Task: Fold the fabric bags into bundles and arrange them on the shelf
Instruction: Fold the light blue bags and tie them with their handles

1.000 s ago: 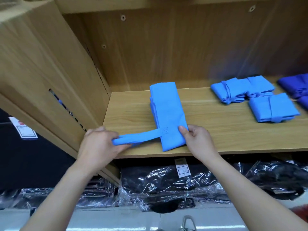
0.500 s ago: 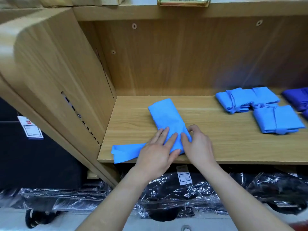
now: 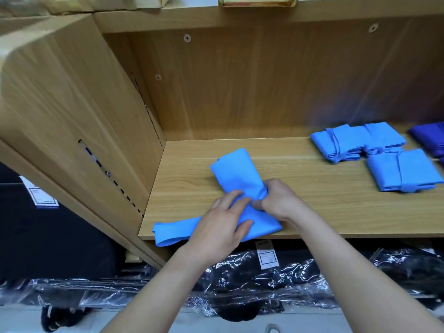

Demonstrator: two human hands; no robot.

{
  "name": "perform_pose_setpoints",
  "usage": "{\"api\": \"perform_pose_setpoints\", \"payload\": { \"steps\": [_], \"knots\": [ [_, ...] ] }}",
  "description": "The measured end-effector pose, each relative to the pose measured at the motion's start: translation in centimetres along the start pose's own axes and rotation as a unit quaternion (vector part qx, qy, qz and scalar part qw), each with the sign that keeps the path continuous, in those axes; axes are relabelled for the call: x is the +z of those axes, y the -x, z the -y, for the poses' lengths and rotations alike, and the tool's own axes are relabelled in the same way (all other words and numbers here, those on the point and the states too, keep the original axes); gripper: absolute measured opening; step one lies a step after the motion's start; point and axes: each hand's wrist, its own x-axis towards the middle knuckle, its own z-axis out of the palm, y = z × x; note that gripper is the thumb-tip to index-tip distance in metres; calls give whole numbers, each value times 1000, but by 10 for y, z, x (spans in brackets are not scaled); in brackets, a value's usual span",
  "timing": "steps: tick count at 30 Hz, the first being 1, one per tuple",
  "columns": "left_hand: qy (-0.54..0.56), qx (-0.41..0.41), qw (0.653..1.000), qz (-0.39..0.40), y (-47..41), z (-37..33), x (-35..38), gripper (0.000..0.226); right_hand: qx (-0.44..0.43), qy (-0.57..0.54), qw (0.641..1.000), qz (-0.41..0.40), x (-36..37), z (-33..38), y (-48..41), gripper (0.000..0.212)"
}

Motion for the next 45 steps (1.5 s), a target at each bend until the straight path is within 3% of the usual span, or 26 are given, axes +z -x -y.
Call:
{"api": "perform_pose_setpoints", "payload": {
  "steps": [3, 7, 11, 18, 22, 24, 27, 31, 33, 39, 45],
  "knots": [
    [42, -57, 996, -50, 0, 1, -10, 77, -40, -70, 996, 27, 2, -2, 6, 35],
    [-28, -57, 985, -160, -15, 2, -45, 100, -134, -119, 984, 24, 5, -6, 23, 40],
    [99, -11, 993, -65, -26, 5, -79, 114, -205, -135, 966, 74, -8, 0, 39, 46],
    [133, -21, 985, -110, -25, 11, -68, 77, -212, -138, 964, 87, -24, 14, 48, 30],
    [83, 28, 986, -140, -20, 3, -48, 55, -242, -84, 966, 42, -14, 16, 48, 42],
    [113, 17, 986, -118, -16, -2, -48, 46, -256, -75, 963, 30, -14, 15, 48, 41],
    [109, -5, 988, -113, -14, -4, -50, 43, -267, -61, 961, 35, -15, 13, 49, 34],
    [81, -10, 985, -155, -14, -12, -58, 40, -274, -77, 959, 17, -14, 16, 55, 46],
    [107, -21, 981, -158, -14, -20, -63, 33, -276, -90, 957, 22, -17, 16, 56, 34],
    [324, -48, 945, 14, -7, -26, -84, 26, -306, -124, 944, -1, -24, 14, 67, 29],
    [286, -79, 949, -105, -6, -12, -108, 23, -229, -212, 943, 113, -24, -4, 65, 22]
  ]
}}
